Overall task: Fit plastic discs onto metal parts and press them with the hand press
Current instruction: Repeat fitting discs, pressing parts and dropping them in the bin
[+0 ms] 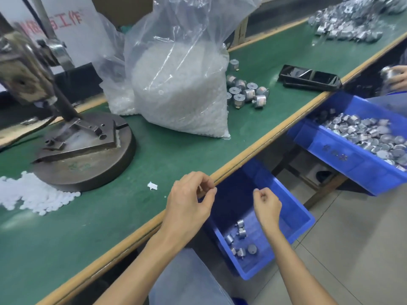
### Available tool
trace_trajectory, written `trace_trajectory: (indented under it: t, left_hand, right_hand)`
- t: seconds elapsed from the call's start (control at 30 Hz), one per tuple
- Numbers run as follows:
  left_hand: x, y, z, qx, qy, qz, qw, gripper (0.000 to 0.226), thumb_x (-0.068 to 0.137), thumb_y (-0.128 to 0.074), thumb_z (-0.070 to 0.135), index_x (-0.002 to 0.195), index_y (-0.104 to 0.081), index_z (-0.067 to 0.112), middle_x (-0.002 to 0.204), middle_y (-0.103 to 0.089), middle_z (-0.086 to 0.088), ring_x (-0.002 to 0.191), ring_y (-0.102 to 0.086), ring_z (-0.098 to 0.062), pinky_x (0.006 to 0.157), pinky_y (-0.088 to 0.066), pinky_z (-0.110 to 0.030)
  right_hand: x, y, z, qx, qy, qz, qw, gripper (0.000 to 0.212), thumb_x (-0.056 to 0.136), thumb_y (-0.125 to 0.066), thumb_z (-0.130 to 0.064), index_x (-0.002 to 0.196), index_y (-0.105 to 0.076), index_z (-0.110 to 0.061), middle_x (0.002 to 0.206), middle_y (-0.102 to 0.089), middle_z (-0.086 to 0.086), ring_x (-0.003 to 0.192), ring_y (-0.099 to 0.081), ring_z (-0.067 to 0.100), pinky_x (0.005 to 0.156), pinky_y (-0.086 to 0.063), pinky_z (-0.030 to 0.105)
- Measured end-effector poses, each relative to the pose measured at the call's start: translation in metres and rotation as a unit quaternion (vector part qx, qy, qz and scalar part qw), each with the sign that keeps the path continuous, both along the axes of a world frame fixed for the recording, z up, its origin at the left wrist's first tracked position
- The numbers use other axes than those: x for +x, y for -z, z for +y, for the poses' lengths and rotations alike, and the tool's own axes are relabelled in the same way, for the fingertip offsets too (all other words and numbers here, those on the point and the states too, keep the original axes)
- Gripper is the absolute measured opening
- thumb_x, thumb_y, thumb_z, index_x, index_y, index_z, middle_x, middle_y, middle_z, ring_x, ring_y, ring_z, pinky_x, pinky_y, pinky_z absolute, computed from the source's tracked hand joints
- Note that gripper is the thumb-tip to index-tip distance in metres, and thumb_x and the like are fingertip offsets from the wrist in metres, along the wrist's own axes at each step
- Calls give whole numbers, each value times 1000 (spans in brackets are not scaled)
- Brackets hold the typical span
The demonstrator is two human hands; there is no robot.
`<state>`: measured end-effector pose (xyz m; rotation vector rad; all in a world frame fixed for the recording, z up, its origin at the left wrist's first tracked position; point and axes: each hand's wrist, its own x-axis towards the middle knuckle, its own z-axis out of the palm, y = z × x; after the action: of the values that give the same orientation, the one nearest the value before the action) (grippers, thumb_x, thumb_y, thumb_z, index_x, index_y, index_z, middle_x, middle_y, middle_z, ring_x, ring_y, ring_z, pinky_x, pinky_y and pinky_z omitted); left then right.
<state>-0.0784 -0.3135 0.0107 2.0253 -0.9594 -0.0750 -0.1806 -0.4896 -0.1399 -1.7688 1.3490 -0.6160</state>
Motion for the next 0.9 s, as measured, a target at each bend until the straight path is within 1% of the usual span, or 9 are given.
trace_trajectory:
  t: [0.07,0.13,0.27,0.37,0.47,0.6,0.73,0.83,0.9]
  left_hand:
    - [7,-9,8,-4,-15,-15,1000,24,75,-71,8,71,-55,25,68,-55,16,66,-48,-5,69,-38,-22]
    - [15,-20,19,-8,-31,-33,999,21,75,-71,9,72,-55,23,69,-54,17,68,-47,-6,70,-35,-17]
    - [32,-46,50,-21,-67,-78,994,19,76,-70,8,73,-56,20,71,-55,15,70,-46,-7,69,-34,-22]
    - [48,-70,88,-18,-102,-109,989,23,76,-70,9,74,-54,25,69,-53,19,70,-46,-4,75,-33,-20]
    - [66,-100,138,3,-147,-144,979,24,76,-69,11,74,-53,28,69,-55,18,73,-52,-10,77,-42,-38]
    - [83,-142,214,37,-240,-184,952,14,73,-68,10,73,-61,22,69,-61,13,75,-59,-18,81,-45,-48]
    - [89,-170,299,104,-347,-203,910,19,76,-65,11,72,-57,28,70,-60,16,80,-58,-19,87,-38,-40]
    - [95,-174,358,153,-418,-159,881,17,80,-61,12,74,-55,27,69,-56,18,82,-58,-19,85,-32,-34]
    - [101,-167,390,190,-453,-123,862,13,81,-58,12,78,-56,24,74,-59,13,87,-59,-21,83,-32,-32]
  right_hand:
    - [16,-46,0,-70,19,-112,991,38,91,-54,-18,59,-36,-8,51,-31,-3,54,-28,12,56,-28,32]
    - [35,-93,8,-139,-11,-199,970,37,88,-54,-18,57,-34,-11,51,-27,-3,51,-25,9,50,-24,24]
    - [90,-157,50,-181,-149,-274,933,32,86,-53,-19,57,-40,-13,48,-30,-8,46,-30,5,49,-25,18]
    - [135,-186,98,-182,-252,-307,900,34,87,-53,-22,56,-39,-23,46,-31,-12,44,-31,4,48,-24,16]
    - [174,-212,155,-199,-338,-342,854,41,87,-55,-19,58,-31,-35,42,-29,-10,43,-32,2,49,-24,13]
    - [211,-239,239,-197,-450,-380,784,38,87,-56,-13,57,-35,-23,46,-28,-11,44,-32,2,49,-25,12]
    - [234,-262,332,-200,-560,-380,708,29,86,-58,-12,60,-47,-4,48,-32,-13,49,-32,14,50,-26,23]
    - [243,-275,396,-195,-650,-361,640,25,86,-59,-8,64,-47,-8,52,-31,-17,54,-30,13,53,-26,27]
    - [248,-279,429,-212,-704,-333,590,24,87,-59,-6,67,-47,-11,56,-36,-11,57,-34,16,56,-29,29]
